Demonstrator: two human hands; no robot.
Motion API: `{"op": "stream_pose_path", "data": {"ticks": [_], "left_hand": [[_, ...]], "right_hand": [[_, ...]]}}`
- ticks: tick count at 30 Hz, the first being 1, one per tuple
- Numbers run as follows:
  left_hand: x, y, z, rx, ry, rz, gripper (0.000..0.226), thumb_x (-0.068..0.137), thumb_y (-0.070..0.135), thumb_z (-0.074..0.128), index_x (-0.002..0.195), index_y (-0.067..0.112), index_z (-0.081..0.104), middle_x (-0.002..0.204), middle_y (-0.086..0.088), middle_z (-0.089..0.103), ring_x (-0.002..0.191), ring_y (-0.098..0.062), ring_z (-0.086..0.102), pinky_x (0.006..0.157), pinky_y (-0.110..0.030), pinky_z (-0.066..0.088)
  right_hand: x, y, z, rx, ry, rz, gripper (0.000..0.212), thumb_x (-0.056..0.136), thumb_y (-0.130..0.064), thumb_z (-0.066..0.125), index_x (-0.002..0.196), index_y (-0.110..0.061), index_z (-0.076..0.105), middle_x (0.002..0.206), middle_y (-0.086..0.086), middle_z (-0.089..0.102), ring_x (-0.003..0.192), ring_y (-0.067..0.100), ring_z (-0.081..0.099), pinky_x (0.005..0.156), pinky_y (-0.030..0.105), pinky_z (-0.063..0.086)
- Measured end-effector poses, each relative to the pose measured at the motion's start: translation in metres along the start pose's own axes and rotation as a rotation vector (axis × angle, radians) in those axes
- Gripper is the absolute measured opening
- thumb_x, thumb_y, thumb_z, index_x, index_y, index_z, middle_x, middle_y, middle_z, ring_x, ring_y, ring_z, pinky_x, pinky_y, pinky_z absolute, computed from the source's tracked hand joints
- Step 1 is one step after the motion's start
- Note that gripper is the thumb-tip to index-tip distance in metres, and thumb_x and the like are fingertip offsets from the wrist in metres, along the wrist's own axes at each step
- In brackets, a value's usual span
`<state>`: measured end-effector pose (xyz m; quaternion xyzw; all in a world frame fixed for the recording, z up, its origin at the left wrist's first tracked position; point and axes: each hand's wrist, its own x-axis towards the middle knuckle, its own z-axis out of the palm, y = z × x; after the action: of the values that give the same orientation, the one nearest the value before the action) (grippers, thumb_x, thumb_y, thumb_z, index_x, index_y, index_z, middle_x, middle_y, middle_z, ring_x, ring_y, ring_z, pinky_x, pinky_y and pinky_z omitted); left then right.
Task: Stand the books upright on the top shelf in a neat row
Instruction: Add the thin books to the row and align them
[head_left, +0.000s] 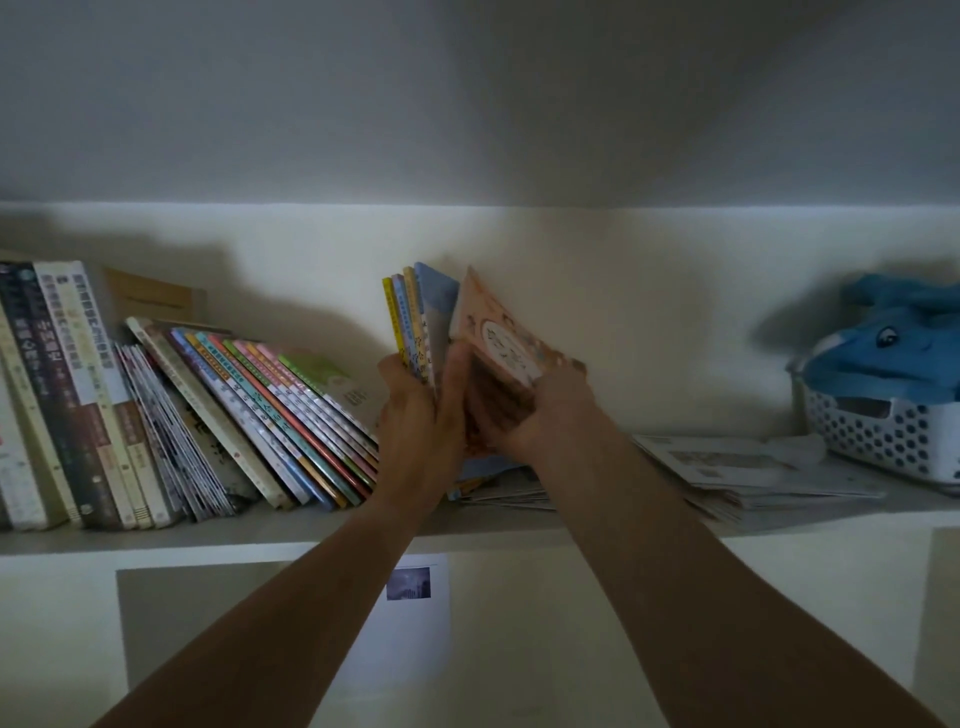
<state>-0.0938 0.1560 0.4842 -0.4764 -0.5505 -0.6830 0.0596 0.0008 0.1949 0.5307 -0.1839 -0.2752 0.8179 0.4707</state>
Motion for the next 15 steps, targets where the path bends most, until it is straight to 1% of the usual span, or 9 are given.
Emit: {"op": "stream_pose_path", "data": {"ticks": [2,4,6,8,9,11,12,14,15], "left_hand": [[0.001,0.004,0.001,-0.008,-0.004,-0.042,0.075,0.079,0.078,0.051,0.118,0.016,0.034,0.105,-0.001,0.066,0.087,-0.018,0.07,0.07,-0.033,0.059],[0.006,0.004,0.001,-0.037,0.053,-0.118,0.073,0.082,0.069,0.068,0.119,0.018,0.033,0.105,0.006,0.062,0.092,-0.018,0.067,0.076,-0.033,0.057],[0.012,0.0,0.003,-0.093,0.12,-0.165,0.062,0.087,0.046,0.079,0.119,0.017,0.035,0.101,0.012,0.059,0.095,-0.018,0.066,0.073,-0.031,0.054],[0.016,-0.005,0.005,-0.111,0.168,-0.142,0.054,0.088,0.031,0.078,0.118,0.014,0.037,0.1,0.013,0.059,0.096,-0.016,0.067,0.072,-0.03,0.055],[0.016,-0.006,0.006,-0.119,0.179,-0.12,0.052,0.089,0.028,0.078,0.118,0.014,0.037,0.1,0.014,0.059,0.095,-0.015,0.067,0.073,-0.033,0.058],[0.016,-0.007,0.011,-0.156,0.183,-0.092,0.051,0.088,0.028,0.078,0.117,0.015,0.037,0.103,0.015,0.06,0.096,-0.014,0.068,0.08,-0.041,0.063],[0.017,-0.007,0.012,-0.173,0.186,-0.09,0.051,0.088,0.029,0.078,0.116,0.016,0.038,0.103,0.014,0.061,0.095,-0.012,0.068,0.081,-0.044,0.064],[0.017,-0.003,0.013,-0.167,0.192,-0.088,0.05,0.088,0.029,0.079,0.113,0.016,0.037,0.101,0.015,0.06,0.091,-0.006,0.066,0.08,-0.043,0.063],[0.018,-0.002,0.011,-0.154,0.195,-0.075,0.05,0.088,0.028,0.079,0.112,0.016,0.037,0.101,0.015,0.06,0.09,-0.004,0.065,0.079,-0.041,0.063]], "right_hand": [[-0.001,0.011,0.002,-0.11,-0.007,0.001,0.022,0.105,-0.022,0.052,0.11,-0.007,0.068,0.089,0.012,0.072,0.072,0.024,0.069,0.068,0.038,0.061],[0.0,0.016,0.0,-0.256,0.018,0.071,0.018,0.104,-0.029,0.054,0.102,-0.014,0.064,0.061,0.004,0.063,0.036,0.015,0.057,0.039,0.02,0.047],[-0.003,0.015,-0.01,-0.494,-0.021,0.168,0.026,0.098,-0.042,0.061,0.087,-0.018,0.061,0.049,-0.002,0.054,0.028,0.01,0.042,0.034,0.012,0.033],[-0.009,0.007,-0.019,-0.799,-0.064,0.154,0.034,0.091,-0.047,0.069,0.08,-0.015,0.064,0.053,-0.002,0.061,0.037,0.009,0.046,0.037,0.014,0.036],[-0.012,-0.001,-0.025,-1.0,-0.047,0.016,0.036,0.086,-0.05,0.073,0.081,-0.014,0.067,0.057,-0.003,0.066,0.041,0.008,0.054,0.04,0.016,0.043],[-0.011,-0.021,-0.04,-1.388,0.077,-0.489,0.054,0.067,-0.064,0.079,0.097,-0.02,0.07,0.079,-0.003,0.074,0.068,0.01,0.069,0.063,0.027,0.059],[-0.009,-0.03,-0.045,-1.538,0.084,-0.68,0.073,0.057,-0.071,0.079,0.112,-0.026,0.065,0.099,-0.003,0.071,0.089,0.013,0.069,0.08,0.034,0.06],[-0.007,-0.04,-0.053,-1.714,-0.112,-0.664,0.112,0.049,-0.072,0.086,0.143,-0.039,0.035,0.127,0.0,0.048,0.121,0.021,0.051,0.105,0.039,0.048],[-0.003,-0.042,-0.055,-1.719,-0.231,-0.575,0.121,0.054,-0.064,0.091,0.151,-0.041,0.021,0.131,-0.001,0.04,0.126,0.018,0.045,0.109,0.031,0.041]]}}
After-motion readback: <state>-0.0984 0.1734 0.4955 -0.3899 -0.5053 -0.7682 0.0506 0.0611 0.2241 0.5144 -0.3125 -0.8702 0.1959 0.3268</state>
